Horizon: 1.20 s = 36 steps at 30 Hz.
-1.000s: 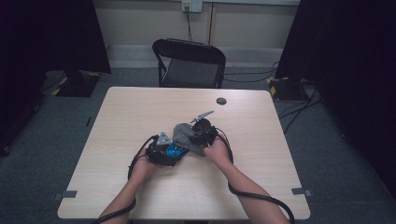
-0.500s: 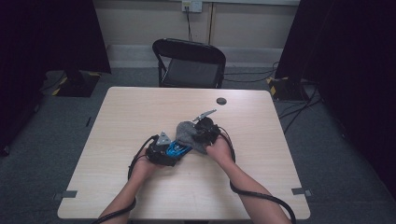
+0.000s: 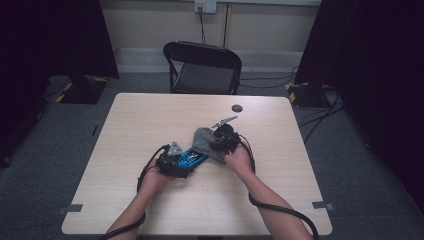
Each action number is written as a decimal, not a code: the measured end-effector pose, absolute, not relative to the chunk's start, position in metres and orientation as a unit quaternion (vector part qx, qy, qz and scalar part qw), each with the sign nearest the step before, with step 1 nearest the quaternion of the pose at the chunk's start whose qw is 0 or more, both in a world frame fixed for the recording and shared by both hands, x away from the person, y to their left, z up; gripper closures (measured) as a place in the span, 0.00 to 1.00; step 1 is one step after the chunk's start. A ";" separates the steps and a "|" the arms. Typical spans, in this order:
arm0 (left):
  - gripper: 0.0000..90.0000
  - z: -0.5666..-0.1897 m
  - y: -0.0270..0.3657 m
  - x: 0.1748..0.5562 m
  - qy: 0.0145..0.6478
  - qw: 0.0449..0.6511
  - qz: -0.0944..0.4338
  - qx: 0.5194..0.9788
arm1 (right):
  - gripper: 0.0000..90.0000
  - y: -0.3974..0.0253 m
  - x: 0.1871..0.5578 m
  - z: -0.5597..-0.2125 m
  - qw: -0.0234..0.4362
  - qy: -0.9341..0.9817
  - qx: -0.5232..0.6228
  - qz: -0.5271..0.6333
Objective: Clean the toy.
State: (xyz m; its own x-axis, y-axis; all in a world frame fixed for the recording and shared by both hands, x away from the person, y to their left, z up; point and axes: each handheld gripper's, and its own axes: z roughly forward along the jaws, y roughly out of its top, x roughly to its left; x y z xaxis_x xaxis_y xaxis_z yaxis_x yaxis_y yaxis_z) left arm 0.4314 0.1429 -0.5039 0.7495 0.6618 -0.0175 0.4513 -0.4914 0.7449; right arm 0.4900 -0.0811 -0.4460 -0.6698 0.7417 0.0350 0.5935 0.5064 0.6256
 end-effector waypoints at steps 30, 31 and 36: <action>0.29 -0.504 0.143 0.431 0.326 0.384 0.137 0.853 | 0.89 -0.101 0.499 -0.449 0.115 0.845 0.418 0.312; 0.29 -0.504 0.143 0.431 0.326 0.384 0.137 0.853 | 0.89 -0.101 0.499 -0.449 0.114 0.844 0.420 0.313; 0.29 -0.504 0.143 0.431 0.326 0.384 0.137 0.853 | 0.89 -0.104 0.502 -0.449 0.118 0.844 0.421 0.310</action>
State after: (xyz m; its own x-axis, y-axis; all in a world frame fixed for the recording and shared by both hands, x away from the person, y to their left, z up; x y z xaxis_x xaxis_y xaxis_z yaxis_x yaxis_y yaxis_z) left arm 0.4314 0.1428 -0.5039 0.7495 0.6618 -0.0172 0.4511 -0.4915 0.7449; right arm 0.5022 -0.1038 -0.4488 -0.6173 0.7842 0.0624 0.6385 0.4531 0.6221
